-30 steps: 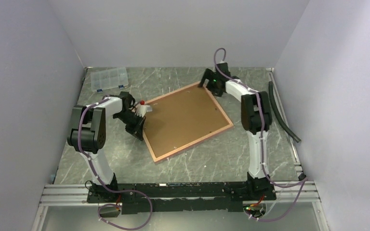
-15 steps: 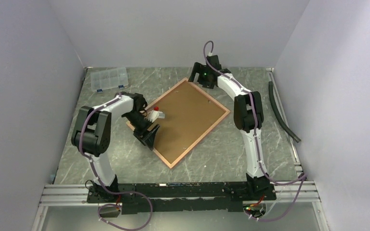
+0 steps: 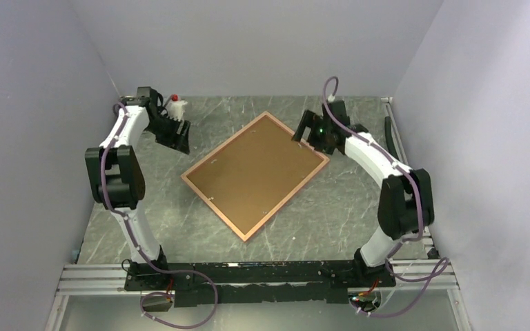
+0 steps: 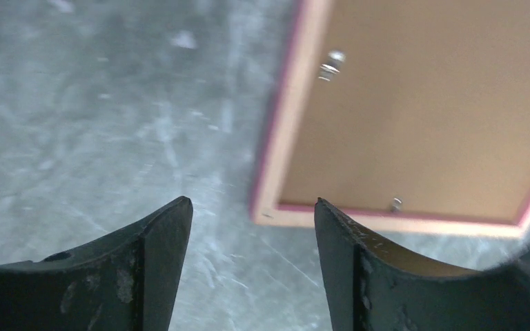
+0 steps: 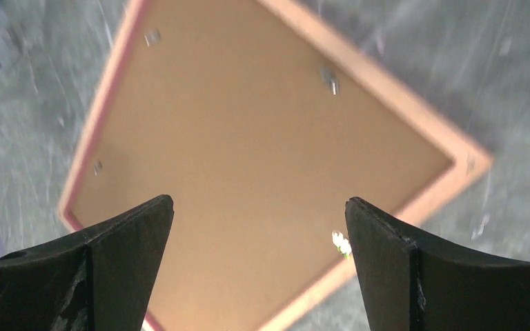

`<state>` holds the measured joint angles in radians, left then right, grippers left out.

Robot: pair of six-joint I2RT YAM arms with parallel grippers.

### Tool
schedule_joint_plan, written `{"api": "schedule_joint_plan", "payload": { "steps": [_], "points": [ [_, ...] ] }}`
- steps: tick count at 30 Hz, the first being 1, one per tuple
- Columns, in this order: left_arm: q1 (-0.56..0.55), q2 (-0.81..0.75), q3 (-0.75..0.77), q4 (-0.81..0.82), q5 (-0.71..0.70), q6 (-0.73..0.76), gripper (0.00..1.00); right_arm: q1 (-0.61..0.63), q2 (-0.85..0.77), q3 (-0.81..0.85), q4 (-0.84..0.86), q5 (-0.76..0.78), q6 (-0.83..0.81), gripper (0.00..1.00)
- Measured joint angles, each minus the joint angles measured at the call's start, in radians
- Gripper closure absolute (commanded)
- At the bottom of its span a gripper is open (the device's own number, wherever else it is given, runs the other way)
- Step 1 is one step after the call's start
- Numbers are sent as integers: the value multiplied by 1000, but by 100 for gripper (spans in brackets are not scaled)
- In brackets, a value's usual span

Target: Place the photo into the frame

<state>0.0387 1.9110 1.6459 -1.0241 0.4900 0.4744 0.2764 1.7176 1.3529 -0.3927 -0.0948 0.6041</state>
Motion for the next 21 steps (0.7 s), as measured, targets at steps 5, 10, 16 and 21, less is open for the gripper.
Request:
{"api": "schedule_joint_plan", "payload": {
  "steps": [5, 10, 16, 21],
  "points": [
    [56, 121, 29, 94, -35, -50, 46, 26, -171, -299, 9, -60, 55, 0],
    [44, 166, 1, 147, -39, -79, 55, 48, -263, -495, 11, -135, 115, 0],
    [29, 186, -64, 193, -35, -96, 60, 48, -256, -551, 83, -201, 165, 0],
    [2, 166, -138, 218, -10, -95, 61, 48, -174, -530, 146, -230, 171, 0]
  ]
}}
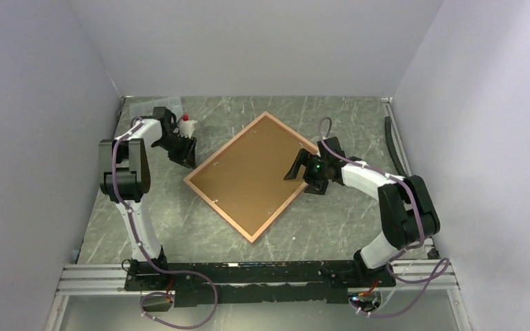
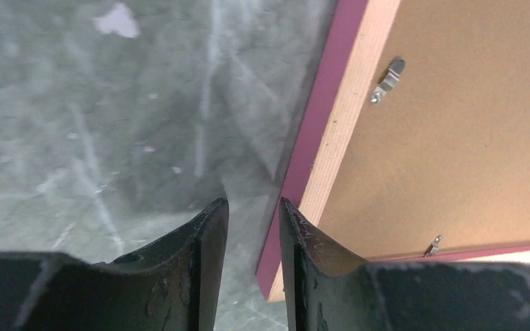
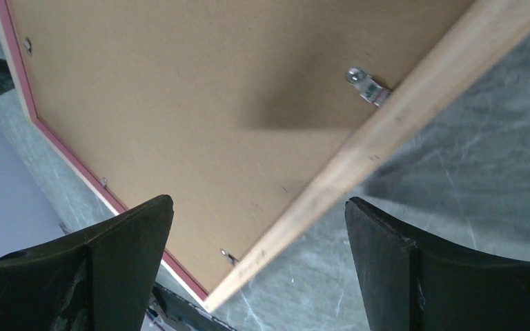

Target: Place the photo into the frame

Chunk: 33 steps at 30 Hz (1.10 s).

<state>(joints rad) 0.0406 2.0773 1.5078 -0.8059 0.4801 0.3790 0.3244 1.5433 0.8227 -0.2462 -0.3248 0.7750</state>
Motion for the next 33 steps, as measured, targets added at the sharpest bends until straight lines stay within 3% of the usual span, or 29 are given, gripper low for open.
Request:
{"api": "schedule_joint_plan", "payload": {
  "steps": [16, 22, 27, 33],
  "points": [
    [-163, -184, -301, -18, 73, 49, 60, -66, 102, 103, -45, 109, -80, 0],
    [-197, -201, -332, -68, 121, 37, 41, -82, 152, 173, -68, 111, -107, 0],
    [-153, -219, -314, -97, 113, 22, 35, -81, 136, 232, -119, 168, -121, 1],
    [-29, -237, -242, -118, 183, 16, 47, -13, 14, 247, -143, 241, -121, 8]
  ]
}}
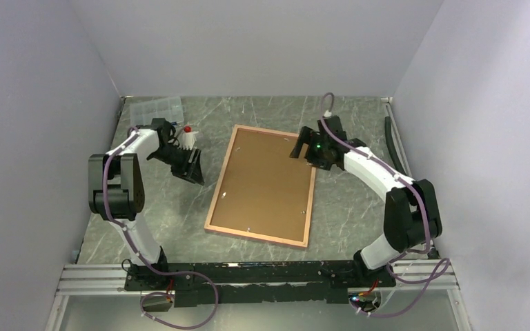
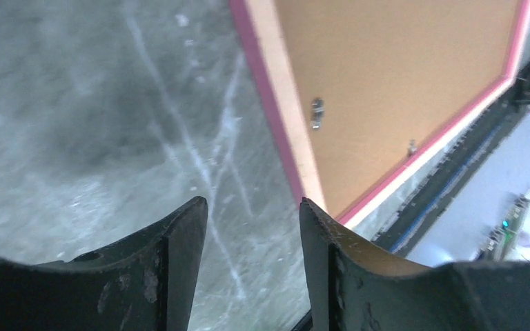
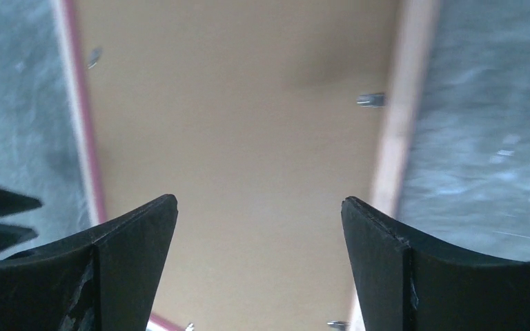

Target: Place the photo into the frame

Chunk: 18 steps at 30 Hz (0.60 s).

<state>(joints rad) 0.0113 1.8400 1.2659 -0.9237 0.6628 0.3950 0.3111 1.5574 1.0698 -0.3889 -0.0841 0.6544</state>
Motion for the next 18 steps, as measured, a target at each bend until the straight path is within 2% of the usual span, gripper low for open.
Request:
{"api": "schedule_joint_plan", "payload": {
  "steps": [3, 10, 14, 18],
  "points": [
    [-25, -2, -5, -8, 58, -3, 56, 95, -7, 11, 43, -24, 0, 9],
    [-121, 28, -62, 9, 127, -24, 62, 346, 58, 10, 214, -115, -8, 18],
    [-126, 51, -67, 31, 125, -27, 69, 409, 130, 12, 297, -167, -13, 26],
    [-122, 56, -85, 60, 108, -27, 74, 442, 224, 43, 338, -204, -24, 30]
  ]
}}
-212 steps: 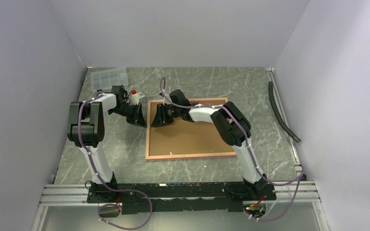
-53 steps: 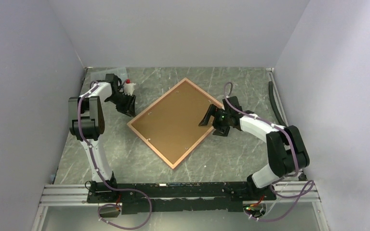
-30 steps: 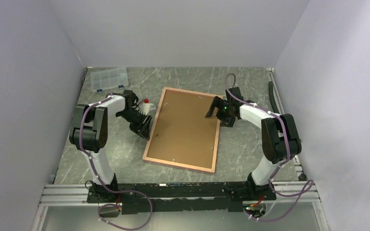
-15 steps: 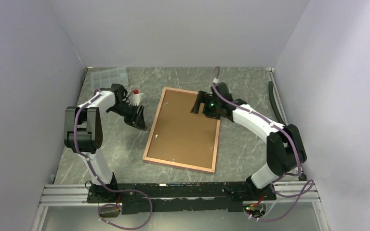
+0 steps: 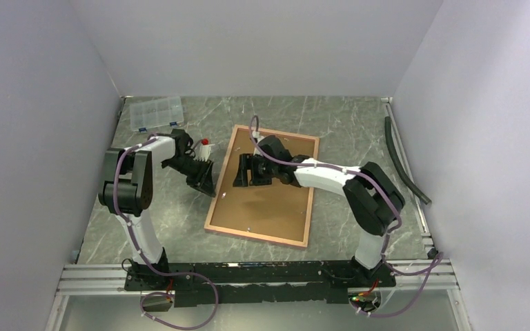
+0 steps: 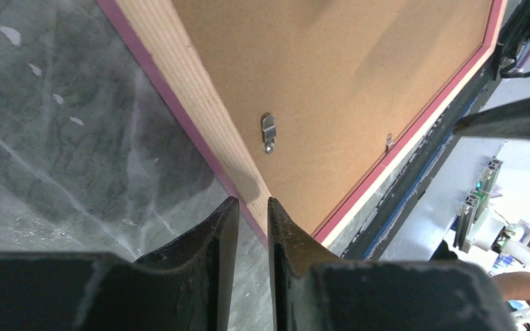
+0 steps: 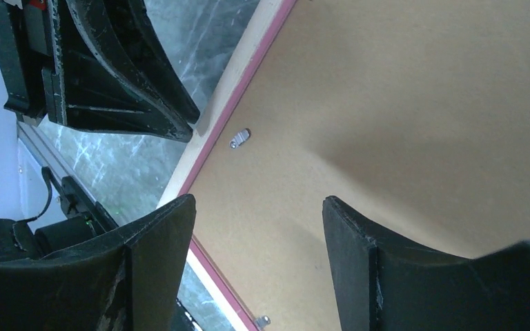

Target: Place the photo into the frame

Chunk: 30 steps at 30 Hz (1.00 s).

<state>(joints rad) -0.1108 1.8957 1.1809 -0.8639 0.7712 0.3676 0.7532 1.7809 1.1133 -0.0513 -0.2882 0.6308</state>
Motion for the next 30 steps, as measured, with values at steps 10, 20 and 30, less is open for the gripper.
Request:
{"api": "schedule_joint_plan", "payload": {
  "steps": [10, 20, 30],
  "points": [
    [0, 11, -9, 22, -9, 1, 74, 52, 110, 58, 69, -81, -16, 32],
    [10, 55, -2, 15, 25, -16, 84, 64, 178, 67, 88, -122, -44, 42],
    [14, 55, 2, 8, 28, -21, 89, 82, 248, 125, 124, -160, -53, 47]
  ]
}}
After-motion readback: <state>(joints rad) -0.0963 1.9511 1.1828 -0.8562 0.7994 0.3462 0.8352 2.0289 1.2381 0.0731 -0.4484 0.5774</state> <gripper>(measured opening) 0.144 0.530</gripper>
